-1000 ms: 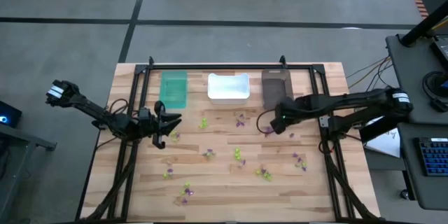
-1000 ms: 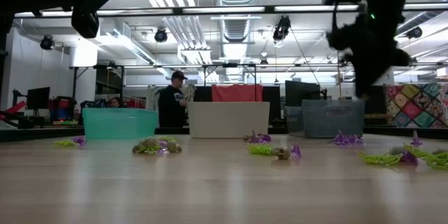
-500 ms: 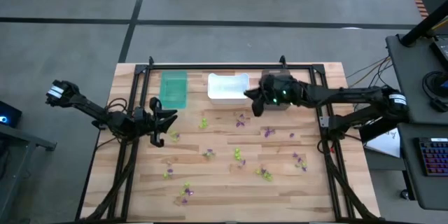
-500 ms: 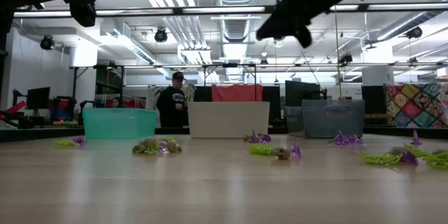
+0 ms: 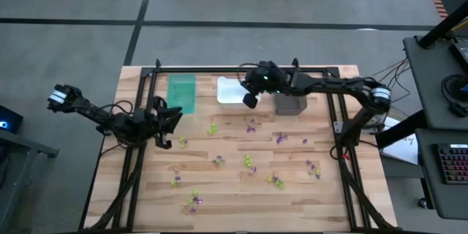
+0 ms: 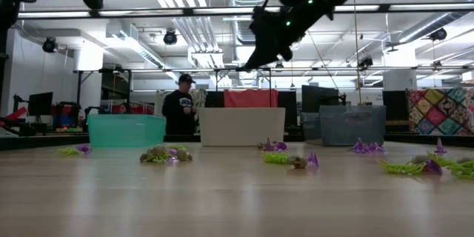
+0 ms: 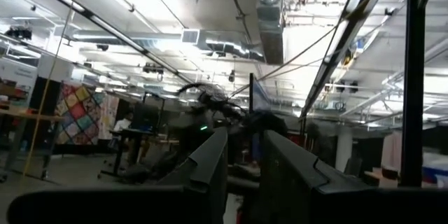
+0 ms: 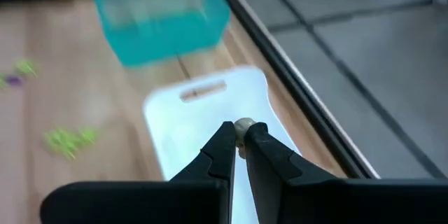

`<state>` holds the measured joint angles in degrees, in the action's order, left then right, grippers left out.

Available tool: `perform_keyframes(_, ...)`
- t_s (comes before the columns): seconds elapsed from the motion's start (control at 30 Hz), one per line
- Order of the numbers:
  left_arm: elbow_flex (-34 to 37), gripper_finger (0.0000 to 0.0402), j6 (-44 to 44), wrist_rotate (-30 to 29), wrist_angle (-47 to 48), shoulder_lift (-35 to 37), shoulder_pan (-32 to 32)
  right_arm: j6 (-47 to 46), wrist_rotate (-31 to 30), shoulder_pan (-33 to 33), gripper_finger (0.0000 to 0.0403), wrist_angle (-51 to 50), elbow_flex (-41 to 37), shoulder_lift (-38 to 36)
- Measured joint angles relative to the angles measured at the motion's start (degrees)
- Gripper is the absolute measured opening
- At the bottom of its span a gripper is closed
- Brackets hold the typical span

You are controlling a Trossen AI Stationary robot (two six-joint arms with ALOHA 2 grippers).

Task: Sort Halloween decoration
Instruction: Put the white skull toy into the white bin

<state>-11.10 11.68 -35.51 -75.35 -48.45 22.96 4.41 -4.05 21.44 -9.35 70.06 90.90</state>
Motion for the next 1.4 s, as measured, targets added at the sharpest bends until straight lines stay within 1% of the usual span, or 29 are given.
perform_keyframes(0.1, -3.12, 0.0077, 1.97, 0.01, -0.02, -2.68, 0.00, 2.69, -0.02, 0.61, 0.0021, -8.52, 6.37, 4.59)
perform_keyframes(0.2, -5.77, 0.0077, 6.41, -0.89, 0.24, -5.25, 0.00, 5.34, 0.04, 0.74, 0.0021, -14.19, 11.06, 8.80)
perform_keyframes(0.37, -8.54, 0.0077, 10.86, -9.82, 0.22, -8.28, 0.00, 8.79, 0.04, 1.25, 0.0021, -18.66, 16.18, 14.43)
perform_keyframes(0.43, -8.76, 0.0077, 12.11, -12.36, 0.41, -8.90, 0.04, 9.86, 0.04, 1.51, 0.0021, -19.69, 17.35, 15.99)
perform_keyframes(0.53, -8.31, 0.0077, 13.28, -15.00, 0.44, -9.16, 0.09, 10.69, 0.12, 1.93, 0.0021, -20.61, 17.68, 17.15)
perform_keyframes(0.7, -7.34, 0.0077, 15.80, -20.24, 0.87, -8.29, 0.09, 9.86, 2.08, 2.88, 0.0021, -22.17, 17.68, 18.24)
perform_keyframes(1.0, -7.29, 0.0077, 22.07, -25.28, 2.07, -8.24, -0.21, 5.75, 2.62, 2.99, 0.0022, -22.09, 17.64, 21.15)
perform_keyframes(1.23, -7.29, 0.0077, 23.83, -26.01, 2.21, -8.24, -0.24, 2.15, 2.80, 3.10, 0.0024, -21.49, 17.62, 22.12)
perform_keyframes(1.4, -7.27, 0.0077, 23.74, -26.05, 2.23, -8.91, -0.24, 0.10, 2.80, 3.15, 0.0047, -21.46, 17.62, 22.14)
